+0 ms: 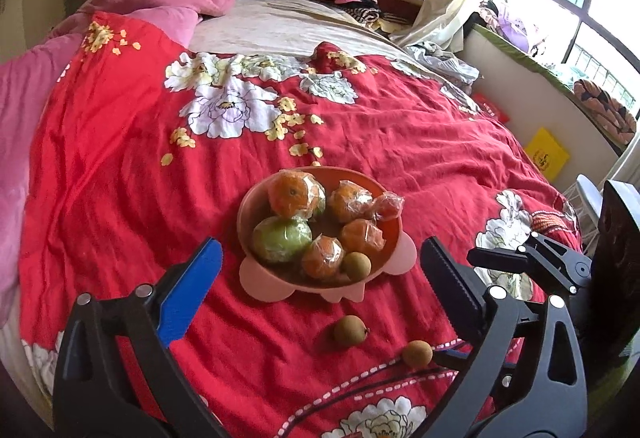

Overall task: Organize fruits
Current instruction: 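Move both open tools back toward the two loose longans on the bedspread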

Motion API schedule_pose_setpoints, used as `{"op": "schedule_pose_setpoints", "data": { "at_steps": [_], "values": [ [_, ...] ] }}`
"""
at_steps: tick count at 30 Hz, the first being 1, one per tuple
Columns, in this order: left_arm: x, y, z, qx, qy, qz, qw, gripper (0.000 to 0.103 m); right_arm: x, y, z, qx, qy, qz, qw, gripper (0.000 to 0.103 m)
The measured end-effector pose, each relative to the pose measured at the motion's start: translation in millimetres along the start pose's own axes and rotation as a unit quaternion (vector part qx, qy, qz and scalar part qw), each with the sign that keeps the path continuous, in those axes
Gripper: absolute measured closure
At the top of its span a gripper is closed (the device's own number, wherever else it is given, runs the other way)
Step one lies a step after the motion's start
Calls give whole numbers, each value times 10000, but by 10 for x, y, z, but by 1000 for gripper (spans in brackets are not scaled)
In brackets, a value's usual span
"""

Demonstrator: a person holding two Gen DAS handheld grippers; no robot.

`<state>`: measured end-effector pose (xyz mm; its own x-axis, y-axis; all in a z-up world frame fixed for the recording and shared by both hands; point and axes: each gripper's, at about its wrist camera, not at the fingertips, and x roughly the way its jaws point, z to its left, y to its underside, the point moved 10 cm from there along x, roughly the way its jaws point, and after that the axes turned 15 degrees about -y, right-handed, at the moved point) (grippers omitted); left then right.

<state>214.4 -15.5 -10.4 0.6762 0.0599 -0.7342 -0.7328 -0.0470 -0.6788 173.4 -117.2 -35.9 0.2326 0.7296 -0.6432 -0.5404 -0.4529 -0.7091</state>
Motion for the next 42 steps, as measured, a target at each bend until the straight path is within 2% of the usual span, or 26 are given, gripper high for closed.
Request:
{"op": "schedule_pose_setpoints", "data": {
  "at_steps": [9, 42],
  "values": [
    [-67, 101, 5, -2, -29, 16, 10000, 10, -4, 115, 48, 10, 28, 80, 10000, 10],
    [-136, 648, -21, 173, -104, 386, 9991, 10, -56, 390, 175, -37, 134, 219, 9997, 10]
  ]
}}
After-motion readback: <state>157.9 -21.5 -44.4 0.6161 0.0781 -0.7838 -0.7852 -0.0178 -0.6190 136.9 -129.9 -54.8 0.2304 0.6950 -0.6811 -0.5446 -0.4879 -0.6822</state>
